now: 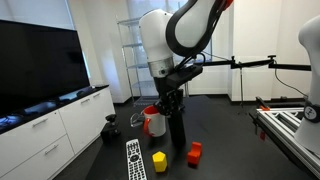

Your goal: Place the box on its side.

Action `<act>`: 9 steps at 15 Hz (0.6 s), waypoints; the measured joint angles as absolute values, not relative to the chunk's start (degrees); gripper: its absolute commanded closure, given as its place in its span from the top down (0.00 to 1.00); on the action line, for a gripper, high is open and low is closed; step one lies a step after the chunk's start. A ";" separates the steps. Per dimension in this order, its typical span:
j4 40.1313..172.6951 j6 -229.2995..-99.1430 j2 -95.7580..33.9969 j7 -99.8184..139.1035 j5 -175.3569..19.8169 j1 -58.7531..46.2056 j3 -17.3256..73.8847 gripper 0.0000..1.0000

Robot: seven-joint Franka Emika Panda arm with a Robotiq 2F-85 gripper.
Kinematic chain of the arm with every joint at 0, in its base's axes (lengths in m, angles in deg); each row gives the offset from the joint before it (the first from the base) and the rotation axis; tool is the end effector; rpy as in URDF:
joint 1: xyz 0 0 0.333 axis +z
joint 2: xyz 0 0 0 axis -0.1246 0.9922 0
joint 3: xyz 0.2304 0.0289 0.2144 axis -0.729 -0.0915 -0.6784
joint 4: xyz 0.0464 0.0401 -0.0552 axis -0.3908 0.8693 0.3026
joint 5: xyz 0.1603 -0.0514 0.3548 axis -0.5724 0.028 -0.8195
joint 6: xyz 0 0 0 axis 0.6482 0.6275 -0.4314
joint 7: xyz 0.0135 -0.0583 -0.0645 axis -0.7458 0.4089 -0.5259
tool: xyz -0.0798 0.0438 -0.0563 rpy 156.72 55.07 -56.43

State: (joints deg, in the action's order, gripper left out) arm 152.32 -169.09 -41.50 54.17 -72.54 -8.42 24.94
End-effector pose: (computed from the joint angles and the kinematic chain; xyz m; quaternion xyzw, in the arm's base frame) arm 0.4842 -0.0163 0.2622 0.9531 -0.2967 -0.0247 0.0552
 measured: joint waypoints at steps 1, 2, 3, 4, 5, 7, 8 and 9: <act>152.32 -169.10 -41.50 54.91 -71.70 -8.18 24.98 0.08; 152.35 -169.10 -41.51 55.80 -70.70 -7.92 25.01 0.08; 152.37 -169.10 -41.51 56.87 -69.47 -7.66 25.02 0.08; 152.47 -169.22 -41.53 58.37 -67.76 -7.32 25.10 0.08; 152.67 -169.68 -41.57 60.64 -65.45 -6.95 25.20 0.08; 153.35 -171.77 -41.60 68.06 -58.35 -6.08 25.68 0.08; 153.64 -172.63 -41.61 72.28 -54.37 -5.70 26.12 0.08; 153.87 -173.19 -41.60 76.37 -50.64 -5.46 26.57 0.08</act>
State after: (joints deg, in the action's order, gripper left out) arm 153.87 -173.19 -41.60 76.37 -50.64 -5.46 26.57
